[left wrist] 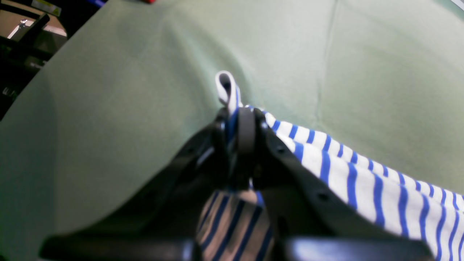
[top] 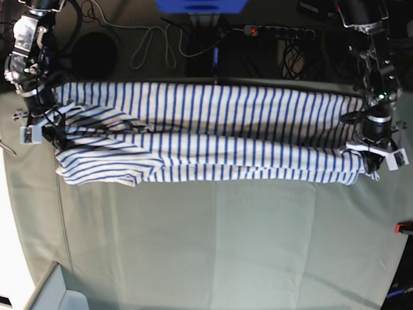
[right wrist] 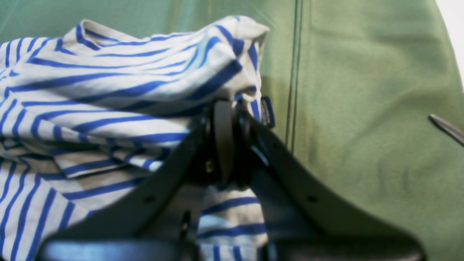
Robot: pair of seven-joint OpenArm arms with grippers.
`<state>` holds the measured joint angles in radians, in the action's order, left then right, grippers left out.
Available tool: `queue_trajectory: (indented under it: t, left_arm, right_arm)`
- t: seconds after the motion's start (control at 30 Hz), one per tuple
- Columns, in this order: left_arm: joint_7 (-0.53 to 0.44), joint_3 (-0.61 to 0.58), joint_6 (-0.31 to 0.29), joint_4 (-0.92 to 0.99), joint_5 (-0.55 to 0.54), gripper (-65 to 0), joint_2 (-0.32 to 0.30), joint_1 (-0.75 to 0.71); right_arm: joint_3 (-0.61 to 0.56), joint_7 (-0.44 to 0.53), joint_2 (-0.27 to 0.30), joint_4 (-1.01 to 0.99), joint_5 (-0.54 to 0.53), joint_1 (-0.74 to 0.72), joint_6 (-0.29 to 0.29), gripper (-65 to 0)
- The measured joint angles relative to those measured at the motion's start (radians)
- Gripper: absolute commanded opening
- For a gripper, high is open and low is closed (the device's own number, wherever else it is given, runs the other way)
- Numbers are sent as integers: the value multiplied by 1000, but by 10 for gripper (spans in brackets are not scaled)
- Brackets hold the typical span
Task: Layout the t-shirt on the table in an organized manner, then fold the t-shirt properly
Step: 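Lift the held band ends and lay the band flat again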
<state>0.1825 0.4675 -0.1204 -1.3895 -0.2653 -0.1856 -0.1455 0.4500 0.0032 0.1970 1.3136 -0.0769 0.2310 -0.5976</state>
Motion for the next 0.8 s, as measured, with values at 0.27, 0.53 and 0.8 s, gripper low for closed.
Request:
queue_trajectory:
  t: [0.27, 0.53, 0.8]
  left_arm:
    - [-1, 0, -4, 0, 1, -650, -8, -43]
    - [-4, 0, -3, 17, 0, -650, -2, -83]
    - [0, -5, -3, 107, 2, -495, -1, -76]
  right_arm:
    - [24, -2, 0, -16, 0, 36, 0, -650]
    - [22, -6, 0, -16, 1, 61, 0, -650]
    - [24, -11, 2, -44, 2, 61, 0, -449]
